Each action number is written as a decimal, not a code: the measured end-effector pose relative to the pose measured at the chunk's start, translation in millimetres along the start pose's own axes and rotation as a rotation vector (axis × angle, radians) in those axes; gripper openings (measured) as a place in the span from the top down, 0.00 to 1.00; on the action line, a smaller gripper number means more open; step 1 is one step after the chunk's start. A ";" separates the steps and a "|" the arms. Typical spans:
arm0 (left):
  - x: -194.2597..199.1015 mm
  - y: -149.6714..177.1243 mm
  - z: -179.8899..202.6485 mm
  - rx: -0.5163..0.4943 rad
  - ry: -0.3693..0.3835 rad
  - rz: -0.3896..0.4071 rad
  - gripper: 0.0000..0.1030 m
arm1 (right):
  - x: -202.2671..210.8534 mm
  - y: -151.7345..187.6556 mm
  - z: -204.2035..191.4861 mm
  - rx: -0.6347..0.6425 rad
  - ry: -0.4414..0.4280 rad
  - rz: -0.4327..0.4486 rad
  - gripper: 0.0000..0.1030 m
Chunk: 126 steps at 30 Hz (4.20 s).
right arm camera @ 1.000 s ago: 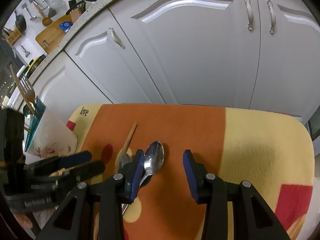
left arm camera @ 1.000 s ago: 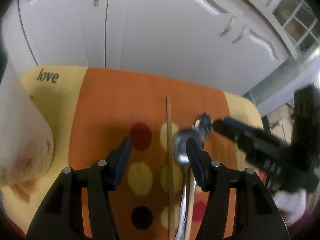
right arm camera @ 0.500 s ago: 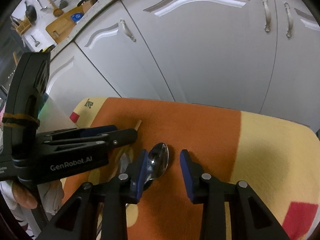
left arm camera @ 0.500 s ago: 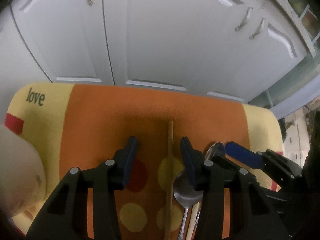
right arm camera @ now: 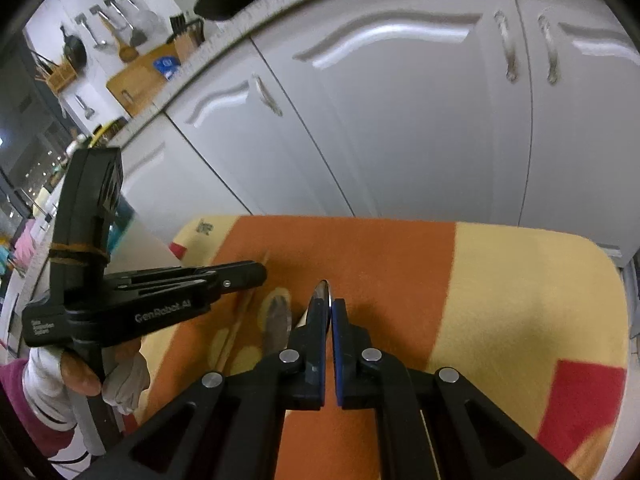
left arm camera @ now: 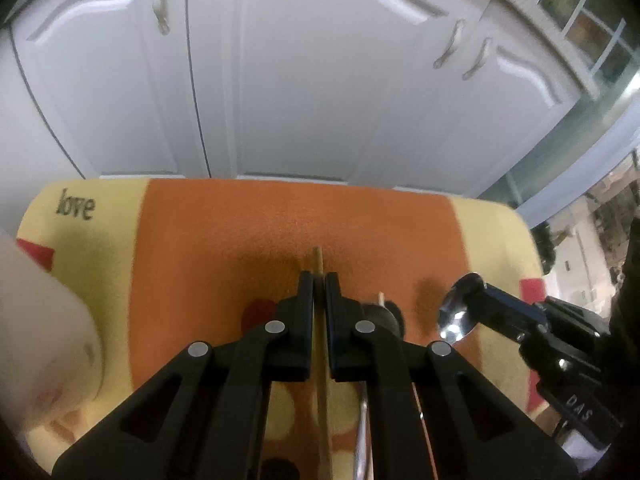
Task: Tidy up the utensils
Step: 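Grasp a chopstick with the left tool while the right tool grasps a steel spoon, then lift the chopstick and steel spoon and carry them toward the teal cup, then lower the chopstick into the cup and open the left tool while the right tool releases the spoon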
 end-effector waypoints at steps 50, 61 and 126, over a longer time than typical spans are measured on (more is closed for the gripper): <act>294.2 114.6 -74.4 0.034 0.098 0.451 0.96 | 149.4 5.4 -214.0 0.383 0.160 0.273 0.98; 356.9 100.4 -126.3 0.096 -0.029 0.556 0.96 | 148.2 -43.3 -264.9 0.404 0.141 0.347 0.98; 243.3 56.2 -178.4 0.235 -0.095 0.380 0.55 | -6.6 -85.1 -272.6 0.401 0.130 0.131 0.83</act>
Point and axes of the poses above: each gripper's, at about its wrist camera, not at the fingertips, and x roughly against the way its jaws point, z to its right, y to its underside, the point moved 4 cm from there along -x, roughly the way its jaws point, and after that the axes turned 15 degrees about -z, right-handed, at the moved point
